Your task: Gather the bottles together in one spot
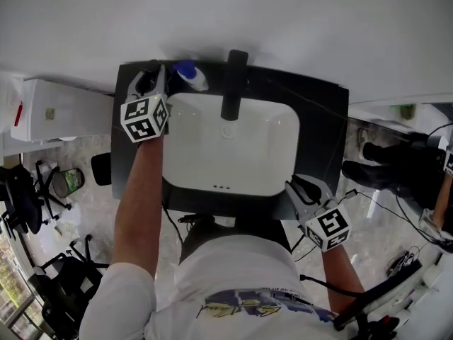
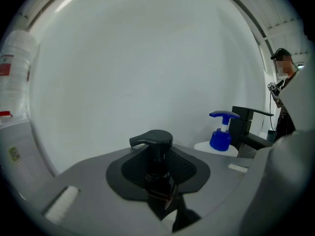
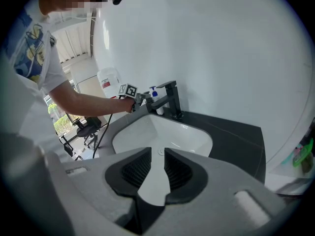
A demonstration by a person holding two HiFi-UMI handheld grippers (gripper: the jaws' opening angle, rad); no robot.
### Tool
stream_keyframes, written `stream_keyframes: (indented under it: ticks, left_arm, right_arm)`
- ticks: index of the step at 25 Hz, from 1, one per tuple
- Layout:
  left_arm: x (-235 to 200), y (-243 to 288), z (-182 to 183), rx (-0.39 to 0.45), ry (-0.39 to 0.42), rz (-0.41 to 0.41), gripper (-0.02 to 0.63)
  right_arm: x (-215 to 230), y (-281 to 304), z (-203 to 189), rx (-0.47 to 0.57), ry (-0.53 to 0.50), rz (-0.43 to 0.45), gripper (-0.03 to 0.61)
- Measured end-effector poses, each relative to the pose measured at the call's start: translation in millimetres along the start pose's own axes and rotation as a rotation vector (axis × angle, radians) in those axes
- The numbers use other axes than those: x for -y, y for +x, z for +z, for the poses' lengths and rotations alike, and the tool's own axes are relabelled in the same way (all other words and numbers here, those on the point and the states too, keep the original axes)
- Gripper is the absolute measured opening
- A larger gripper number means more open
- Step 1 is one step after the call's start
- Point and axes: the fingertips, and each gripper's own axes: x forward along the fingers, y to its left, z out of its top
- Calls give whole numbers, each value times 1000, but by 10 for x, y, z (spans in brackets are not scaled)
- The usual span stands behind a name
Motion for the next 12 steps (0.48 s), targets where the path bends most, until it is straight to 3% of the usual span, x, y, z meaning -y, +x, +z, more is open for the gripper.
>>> stream_keyframes:
  ticks: [5,12]
  left_arm:
    - [-14,-10,-20,9,-2,-5,126]
    - [67,6,-93,-13,62,-22,303]
  right_arm:
    - [-29,9,44,6,-3,3,83]
    - [-79,34,60,9,-8,7,83]
